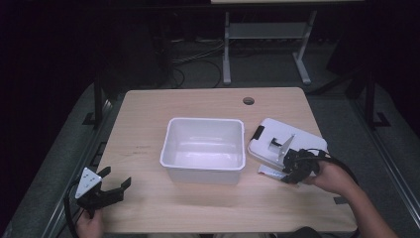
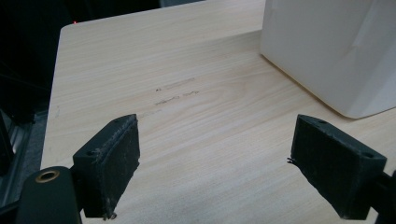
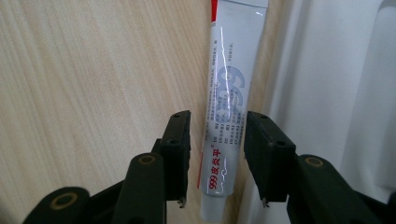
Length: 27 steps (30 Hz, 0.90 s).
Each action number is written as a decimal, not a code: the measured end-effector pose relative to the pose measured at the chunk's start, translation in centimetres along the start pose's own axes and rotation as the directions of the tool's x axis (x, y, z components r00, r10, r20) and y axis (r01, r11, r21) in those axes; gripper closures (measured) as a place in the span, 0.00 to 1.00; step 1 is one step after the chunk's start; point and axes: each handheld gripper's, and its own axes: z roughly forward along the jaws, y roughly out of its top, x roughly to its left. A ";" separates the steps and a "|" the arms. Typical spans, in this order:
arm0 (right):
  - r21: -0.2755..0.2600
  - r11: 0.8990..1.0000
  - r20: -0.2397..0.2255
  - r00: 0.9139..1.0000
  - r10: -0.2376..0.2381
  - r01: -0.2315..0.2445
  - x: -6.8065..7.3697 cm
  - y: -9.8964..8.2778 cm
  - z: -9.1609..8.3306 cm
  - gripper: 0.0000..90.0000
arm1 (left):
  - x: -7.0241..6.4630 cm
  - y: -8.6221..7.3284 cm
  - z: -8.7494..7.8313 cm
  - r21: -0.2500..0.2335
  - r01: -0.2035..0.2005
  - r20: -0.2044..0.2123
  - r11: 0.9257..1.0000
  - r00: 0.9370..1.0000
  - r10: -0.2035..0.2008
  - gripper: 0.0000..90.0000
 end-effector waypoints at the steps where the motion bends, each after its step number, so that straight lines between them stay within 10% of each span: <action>1: 0.001 1.000 -0.001 1.000 -0.003 0.003 0.0 0.0 0.1 0.67 | 0.0 0.0 0.0 -0.001 0.001 0.000 1.000 1.000 -0.001 0.17; 27: 0.058 0.998 0.015 0.999 -0.028 0.027 -0.1 0.9 1.9 0.72 | 0.4 -0.1 -0.3 -0.012 0.019 0.000 1.000 1.000 -0.019 0.17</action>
